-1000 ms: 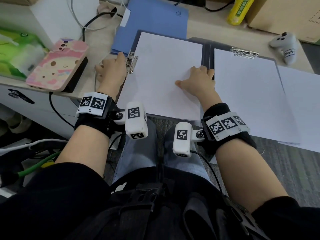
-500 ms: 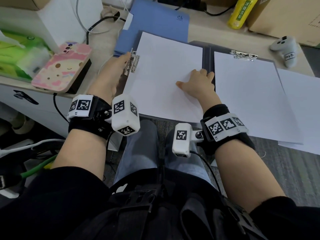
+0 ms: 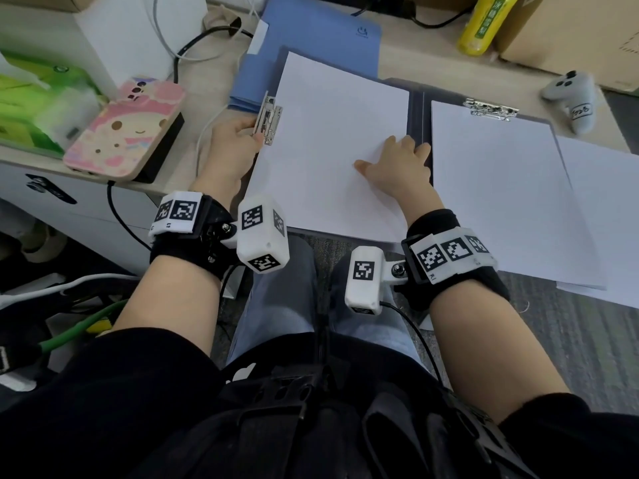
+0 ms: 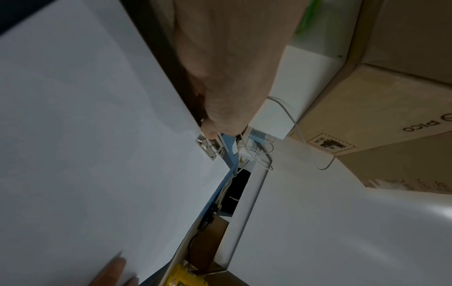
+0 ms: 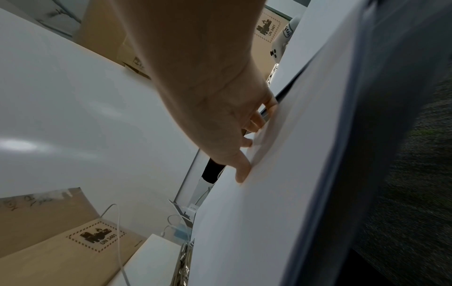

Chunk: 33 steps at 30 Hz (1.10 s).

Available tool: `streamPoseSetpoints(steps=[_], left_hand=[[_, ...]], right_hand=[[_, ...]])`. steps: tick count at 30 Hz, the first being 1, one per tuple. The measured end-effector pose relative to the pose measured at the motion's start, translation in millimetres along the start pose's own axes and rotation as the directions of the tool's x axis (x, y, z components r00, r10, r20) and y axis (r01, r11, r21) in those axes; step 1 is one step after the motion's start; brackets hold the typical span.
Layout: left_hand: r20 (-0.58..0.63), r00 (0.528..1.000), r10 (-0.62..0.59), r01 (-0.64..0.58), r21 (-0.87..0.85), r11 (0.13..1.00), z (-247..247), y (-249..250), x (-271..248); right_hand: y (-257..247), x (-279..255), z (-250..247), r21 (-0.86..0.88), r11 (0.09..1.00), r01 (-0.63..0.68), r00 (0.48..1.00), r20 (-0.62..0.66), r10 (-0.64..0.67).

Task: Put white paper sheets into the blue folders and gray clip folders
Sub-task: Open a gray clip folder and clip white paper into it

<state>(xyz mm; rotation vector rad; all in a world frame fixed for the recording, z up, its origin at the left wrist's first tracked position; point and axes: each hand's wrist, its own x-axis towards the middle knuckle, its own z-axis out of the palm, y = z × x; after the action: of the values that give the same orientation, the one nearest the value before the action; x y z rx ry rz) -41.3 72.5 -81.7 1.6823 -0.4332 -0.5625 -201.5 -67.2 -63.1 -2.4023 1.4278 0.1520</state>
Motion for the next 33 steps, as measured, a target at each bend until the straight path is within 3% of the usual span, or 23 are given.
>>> streamPoseSetpoints(steps=[5,12,16,21,23,29,33], left_hand=[[-0.007,1.000,0.020,-0.020,0.003,1.000,2.1,-3.7,2.2],[0.056,0.996,0.073,-0.081,0.154,0.985,-4.4,9.4,-10.2],[0.135,0.988,0.070,-0.075,0.031,0.997,-13.1,29.8,-21.0],[0.277,0.956,0.098,-0.016,-0.284,0.959,-15.7,53.6,-39.5],[0.309,0.941,0.137,-0.037,-0.310,0.950,-3.5,62.9,-49.8],[0.416,0.866,0.279,-0.171,-0.278,0.945,48.0,84.6,-80.2],[0.567,0.753,0.335,-0.287,-0.174,0.942,82.3,95.2,-90.5]], right_hand=[[0.3,0.6,0.5,0.019,1.000,-0.010,1.000,0.003,0.010],[-0.7,-6.8,1.5,0.078,0.997,-0.017,0.999,0.045,0.013],[-1.1,-14.5,-0.5,0.114,0.993,-0.021,0.998,0.068,0.013],[-3.5,-23.6,-8.6,0.303,0.952,-0.028,0.994,0.111,-0.006],[0.2,-24.7,-8.6,0.453,0.891,-0.011,0.993,0.113,-0.046],[21.9,-30.4,-17.6,0.828,0.558,-0.060,0.965,0.190,-0.178],[34.6,-52.0,-40.3,0.925,0.375,0.063,0.972,0.028,-0.233]])
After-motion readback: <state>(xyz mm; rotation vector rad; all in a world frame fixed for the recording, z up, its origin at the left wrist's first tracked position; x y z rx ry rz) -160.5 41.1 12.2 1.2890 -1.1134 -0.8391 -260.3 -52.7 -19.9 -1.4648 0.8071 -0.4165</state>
